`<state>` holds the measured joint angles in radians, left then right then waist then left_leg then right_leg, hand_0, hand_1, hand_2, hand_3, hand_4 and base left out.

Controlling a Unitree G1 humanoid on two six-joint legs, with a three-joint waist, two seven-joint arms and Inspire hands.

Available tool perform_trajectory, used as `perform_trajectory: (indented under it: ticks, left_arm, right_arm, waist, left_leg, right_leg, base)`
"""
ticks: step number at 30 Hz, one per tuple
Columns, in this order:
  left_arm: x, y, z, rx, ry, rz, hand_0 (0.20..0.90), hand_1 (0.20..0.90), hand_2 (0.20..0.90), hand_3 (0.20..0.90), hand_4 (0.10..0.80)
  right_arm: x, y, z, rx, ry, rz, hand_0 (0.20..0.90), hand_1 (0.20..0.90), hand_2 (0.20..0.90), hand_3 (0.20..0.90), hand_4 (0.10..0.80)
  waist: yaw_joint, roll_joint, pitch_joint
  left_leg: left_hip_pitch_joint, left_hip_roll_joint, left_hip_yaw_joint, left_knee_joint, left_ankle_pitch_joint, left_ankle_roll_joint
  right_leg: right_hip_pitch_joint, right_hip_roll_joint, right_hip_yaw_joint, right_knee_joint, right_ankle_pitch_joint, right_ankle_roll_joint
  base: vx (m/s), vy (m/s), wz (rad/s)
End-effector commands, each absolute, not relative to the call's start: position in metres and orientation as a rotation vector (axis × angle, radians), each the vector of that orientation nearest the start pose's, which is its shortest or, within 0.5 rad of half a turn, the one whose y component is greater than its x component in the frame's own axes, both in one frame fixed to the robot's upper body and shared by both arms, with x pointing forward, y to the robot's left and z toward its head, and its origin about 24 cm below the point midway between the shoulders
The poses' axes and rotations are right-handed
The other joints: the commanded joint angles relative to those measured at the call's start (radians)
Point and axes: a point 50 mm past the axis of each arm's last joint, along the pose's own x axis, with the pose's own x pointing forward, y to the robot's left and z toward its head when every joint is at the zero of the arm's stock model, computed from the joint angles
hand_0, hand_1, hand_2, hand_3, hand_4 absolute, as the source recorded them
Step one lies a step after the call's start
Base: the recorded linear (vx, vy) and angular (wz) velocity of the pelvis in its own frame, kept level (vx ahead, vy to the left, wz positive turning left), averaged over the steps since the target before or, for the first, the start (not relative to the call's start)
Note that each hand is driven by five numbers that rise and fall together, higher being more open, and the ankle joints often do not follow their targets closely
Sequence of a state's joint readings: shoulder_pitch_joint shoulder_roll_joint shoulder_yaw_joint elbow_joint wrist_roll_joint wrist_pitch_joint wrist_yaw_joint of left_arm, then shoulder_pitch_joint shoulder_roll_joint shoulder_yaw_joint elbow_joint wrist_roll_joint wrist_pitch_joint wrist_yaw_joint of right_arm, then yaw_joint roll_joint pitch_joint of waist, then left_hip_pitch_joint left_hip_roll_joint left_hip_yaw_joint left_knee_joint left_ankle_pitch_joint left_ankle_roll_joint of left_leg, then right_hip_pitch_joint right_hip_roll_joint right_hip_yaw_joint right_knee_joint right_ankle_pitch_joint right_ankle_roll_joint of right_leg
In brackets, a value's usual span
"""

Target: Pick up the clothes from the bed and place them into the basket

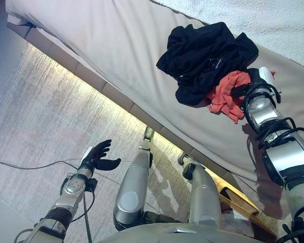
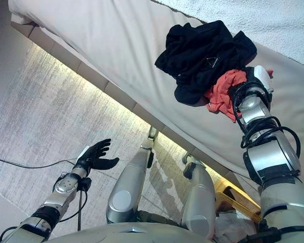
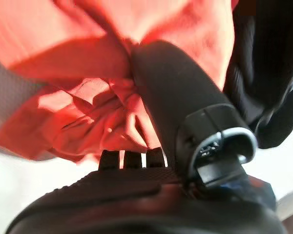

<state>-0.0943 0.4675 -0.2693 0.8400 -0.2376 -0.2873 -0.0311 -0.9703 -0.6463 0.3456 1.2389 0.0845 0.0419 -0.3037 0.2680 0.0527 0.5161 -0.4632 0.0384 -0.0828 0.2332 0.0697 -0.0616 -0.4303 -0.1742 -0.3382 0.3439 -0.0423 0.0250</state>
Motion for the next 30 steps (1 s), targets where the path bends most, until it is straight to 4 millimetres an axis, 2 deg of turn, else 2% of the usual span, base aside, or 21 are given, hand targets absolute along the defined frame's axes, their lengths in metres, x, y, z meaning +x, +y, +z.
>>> perform_trajectory:
  ticks: [1, 7, 11, 15, 17, 21, 26, 29, 30]
  left_arm:
    - [0.177, 0.273, -0.084, 0.338, 0.566, -0.015, 0.9, 0.9, 0.9, 0.9, 0.8]
    - [0.153, 0.266, -0.1, 0.325, 0.611, 0.007, 0.9, 0.9, 0.9, 0.9, 0.8]
    - [0.138, 0.259, -0.111, 0.321, 0.648, 0.012, 0.9, 0.9, 0.9, 0.9, 0.8]
    - [0.118, 0.248, -0.122, 0.316, 0.694, 0.022, 0.9, 0.9, 0.9, 0.9, 0.8]
    - [0.11, 0.243, -0.128, 0.308, 0.718, 0.04, 0.9, 0.9, 0.9, 0.9, 0.8]
    - [0.107, 0.234, -0.135, 0.303, 0.759, 0.063, 0.9, 0.9, 0.9, 0.9, 0.8]
    - [0.096, 0.225, -0.143, 0.305, 0.834, 0.051, 0.9, 0.9, 0.9, 0.9, 0.8]
    - [0.093, 0.222, -0.145, 0.299, 0.851, 0.056, 0.9, 0.9, 0.9, 0.9, 0.8]
    - [0.09, 0.22, -0.146, 0.285, 0.862, 0.07, 0.9, 0.9, 0.9, 0.9, 0.8]
  right_arm:
    - [0.354, -0.349, 0.131, -0.601, 0.186, -0.695, 0.3, 0.3, 0.3, 0.2, 0.1]
    - [0.331, -0.371, 0.128, -0.17, 0.0, -0.884, 0.3, 0.3, 0.3, 0.2, 0.1]
    - [0.32, -0.37, 0.126, 0.011, -0.161, -0.893, 0.3, 0.3, 0.3, 0.2, 0.1]
    - [0.314, -0.347, 0.124, 0.213, -0.32, -0.76, 0.3, 0.3, 0.3, 0.2, 0.1]
    - [0.306, -0.334, 0.111, 0.348, -0.369, -0.676, 0.3, 0.3, 0.3, 0.2, 0.1]
    - [0.293, -0.308, 0.099, 0.56, -0.469, -0.544, 0.3, 0.3, 0.3, 0.2, 0.1]
    - [0.27, -0.297, 0.096, 0.665, -0.54, -0.523, 0.3, 0.3, 0.3, 0.2, 0.1]
    - [0.266, -0.291, 0.098, 0.67, -0.55, -0.508, 0.3, 0.3, 0.3, 0.2, 0.1]
    - [0.265, -0.286, 0.095, 0.693, -0.537, -0.491, 0.3, 0.3, 0.3, 0.2, 0.1]
  waist:
    - [-0.004, 0.053, -0.093]
    - [-0.038, 0.034, -0.132]
    - [-0.06, 0.022, -0.167]
    - [-0.096, -0.003, -0.22]
    - [-0.121, -0.017, -0.249]
    - [-0.162, -0.039, -0.303]
    - [-0.212, -0.057, -0.36]
    - [-0.222, -0.069, -0.367]
    - [-0.219, -0.074, -0.368]
  left_leg:
    - [0.011, 0.077, 0.044, -0.039, 0.002, -0.02]
    - [0.12, 0.101, 0.082, -0.122, 0.007, -0.035]
    - [0.198, 0.107, 0.105, -0.167, 0.005, -0.042]
    - [0.285, 0.107, 0.137, -0.216, 0.006, -0.045]
    - [0.322, 0.106, 0.152, -0.237, 0.005, -0.045]
    - [0.381, 0.098, 0.171, -0.259, -0.005, -0.039]
    - [0.433, 0.08, 0.189, -0.211, -0.053, -0.029]
    - [0.427, 0.061, 0.158, -0.129, -0.093, -0.026]
    - [0.419, 0.047, 0.106, -0.09, -0.104, -0.023]
  right_leg:
    - [0.022, 0.031, 0.003, -0.008, -0.016, 0.0]
    - [0.128, 0.052, 0.022, -0.099, -0.008, 0.014]
    - [0.208, 0.054, 0.027, -0.143, -0.012, 0.023]
    - [0.301, 0.058, 0.039, -0.211, -0.004, 0.033]
    - [0.335, 0.061, 0.056, -0.242, 0.003, 0.037]
    - [0.387, 0.071, 0.089, -0.288, 0.016, 0.04]
    - [0.434, 0.065, 0.13, -0.333, 0.039, 0.043]
    - [0.446, 0.056, 0.159, -0.335, 0.044, 0.04]
    - [0.452, 0.053, 0.181, -0.337, 0.046, 0.039]
  base:
    - [0.04, 0.023, 0.01]
    - [0.047, 0.051, -0.09]
    - [0.055, 0.063, -0.12]
    - [0.077, 0.063, -0.1]
    - [0.093, 0.048, -0.15]
    - [0.068, 0.019, -0.21]
    - [0.031, 0.076, -0.19]
    - [-0.015, 0.123, -0.37]
    - [0.036, 0.165, -0.35]
